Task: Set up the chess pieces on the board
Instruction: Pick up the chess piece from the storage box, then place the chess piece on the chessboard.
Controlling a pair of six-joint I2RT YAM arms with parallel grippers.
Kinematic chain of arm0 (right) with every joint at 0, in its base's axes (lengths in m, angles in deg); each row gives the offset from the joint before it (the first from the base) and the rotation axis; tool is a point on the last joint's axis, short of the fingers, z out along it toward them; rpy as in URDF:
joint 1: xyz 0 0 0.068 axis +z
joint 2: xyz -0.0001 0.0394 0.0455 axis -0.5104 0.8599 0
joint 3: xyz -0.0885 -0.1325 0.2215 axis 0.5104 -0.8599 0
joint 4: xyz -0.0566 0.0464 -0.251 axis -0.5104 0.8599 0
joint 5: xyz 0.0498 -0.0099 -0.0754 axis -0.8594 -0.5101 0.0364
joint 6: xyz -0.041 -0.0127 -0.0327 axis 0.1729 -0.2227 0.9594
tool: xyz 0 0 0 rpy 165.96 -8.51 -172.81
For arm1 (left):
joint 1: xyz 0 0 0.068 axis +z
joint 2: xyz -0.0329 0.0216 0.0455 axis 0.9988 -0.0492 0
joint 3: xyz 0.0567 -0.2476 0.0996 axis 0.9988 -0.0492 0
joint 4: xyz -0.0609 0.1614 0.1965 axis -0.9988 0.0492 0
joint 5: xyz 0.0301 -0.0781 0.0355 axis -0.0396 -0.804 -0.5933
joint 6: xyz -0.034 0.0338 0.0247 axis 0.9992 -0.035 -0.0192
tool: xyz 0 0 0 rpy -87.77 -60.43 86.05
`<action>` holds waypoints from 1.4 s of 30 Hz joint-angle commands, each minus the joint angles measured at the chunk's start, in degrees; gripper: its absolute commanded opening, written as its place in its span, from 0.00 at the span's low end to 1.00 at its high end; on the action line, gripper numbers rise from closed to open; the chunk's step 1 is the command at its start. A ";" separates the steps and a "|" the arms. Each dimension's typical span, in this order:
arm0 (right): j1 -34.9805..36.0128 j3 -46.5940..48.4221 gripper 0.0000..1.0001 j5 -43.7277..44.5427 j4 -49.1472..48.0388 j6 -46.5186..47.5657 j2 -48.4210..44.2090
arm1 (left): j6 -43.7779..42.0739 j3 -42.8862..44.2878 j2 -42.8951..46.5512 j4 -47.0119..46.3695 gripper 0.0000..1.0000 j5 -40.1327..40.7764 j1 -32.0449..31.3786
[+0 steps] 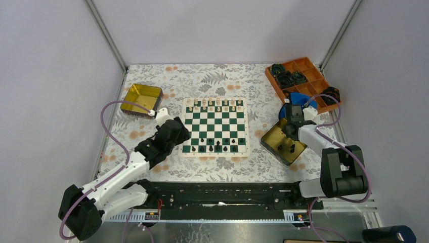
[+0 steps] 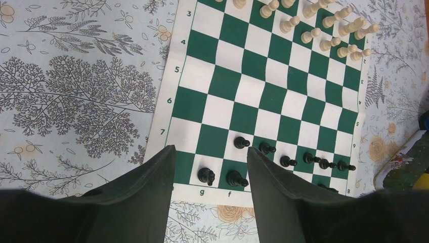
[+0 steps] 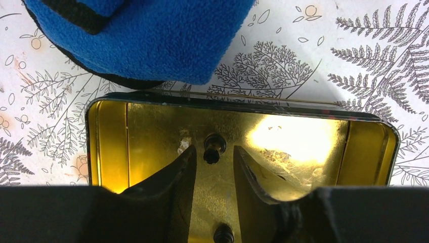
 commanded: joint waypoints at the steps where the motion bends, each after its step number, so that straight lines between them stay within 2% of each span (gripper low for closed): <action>1: -0.73 0.04 0.37 0.10 -1.61 -0.70 0.64 | -1.26 -0.51 -0.40 -3.03 0.61 0.45 0.46; 5: -0.68 -0.02 0.32 0.24 -1.60 -0.65 0.92 | -1.26 -0.49 -0.56 -3.09 0.61 0.41 0.46; 6: -0.71 -0.08 0.28 0.23 -1.58 -0.53 0.96 | -1.26 -0.51 -0.50 -3.11 0.61 0.41 0.46; 12: -0.77 -0.02 0.17 0.40 -1.31 -0.49 1.05 | -1.17 -0.51 -0.12 -2.62 0.61 0.56 0.46; 15: -0.77 0.12 0.15 0.34 -0.98 -0.42 0.60 | -0.96 -0.45 0.37 -2.21 0.61 0.91 0.48; 21: -0.81 0.32 0.01 -0.57 -0.10 0.59 -2.33 | -0.09 0.52 1.66 -0.10 0.61 2.34 0.46; 33: 0.88 0.11 0.00 -7.38 2.34 4.96 -15.65 | 1.21 7.84 6.38 11.02 0.62 6.01 0.58; 42: 11.22 5.61 0.00 -8.52 7.48 8.60 -19.08 | 2.70 12.84 7.21 17.99 0.62 6.38 0.50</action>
